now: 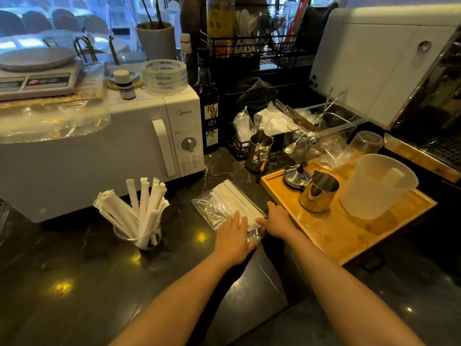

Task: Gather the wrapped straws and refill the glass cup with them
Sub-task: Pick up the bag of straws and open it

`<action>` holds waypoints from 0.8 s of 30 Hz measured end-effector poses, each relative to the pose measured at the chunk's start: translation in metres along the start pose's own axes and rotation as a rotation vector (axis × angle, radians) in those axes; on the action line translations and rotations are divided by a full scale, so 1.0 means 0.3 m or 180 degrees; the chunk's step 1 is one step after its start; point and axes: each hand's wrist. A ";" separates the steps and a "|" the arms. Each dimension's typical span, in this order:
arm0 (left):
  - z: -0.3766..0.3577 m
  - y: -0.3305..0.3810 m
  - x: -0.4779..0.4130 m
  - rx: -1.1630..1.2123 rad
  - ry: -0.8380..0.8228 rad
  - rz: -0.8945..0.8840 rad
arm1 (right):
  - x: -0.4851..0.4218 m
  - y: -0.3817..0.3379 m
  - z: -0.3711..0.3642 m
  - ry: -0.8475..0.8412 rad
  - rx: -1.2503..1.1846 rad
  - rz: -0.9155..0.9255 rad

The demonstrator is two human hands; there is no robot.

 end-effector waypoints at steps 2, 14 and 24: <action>-0.008 -0.007 0.001 -0.0086 -0.0025 -0.0001 | -0.008 0.002 -0.009 0.0007 -0.0033 -0.0039; 0.018 0.044 0.055 -0.1148 0.0129 -0.0678 | 0.000 -0.015 -0.022 -0.0167 -0.0397 -0.0286; 0.098 0.023 0.119 -0.0830 0.0445 -0.0343 | 0.120 -0.068 0.049 -0.0150 -0.1590 -0.0550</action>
Point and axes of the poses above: each hand's wrist, its own x-axis away from the middle knuckle, its own z-axis out of the back of the hand, y = z × x, and after that the axes turned 11 degrees about y, right-handed
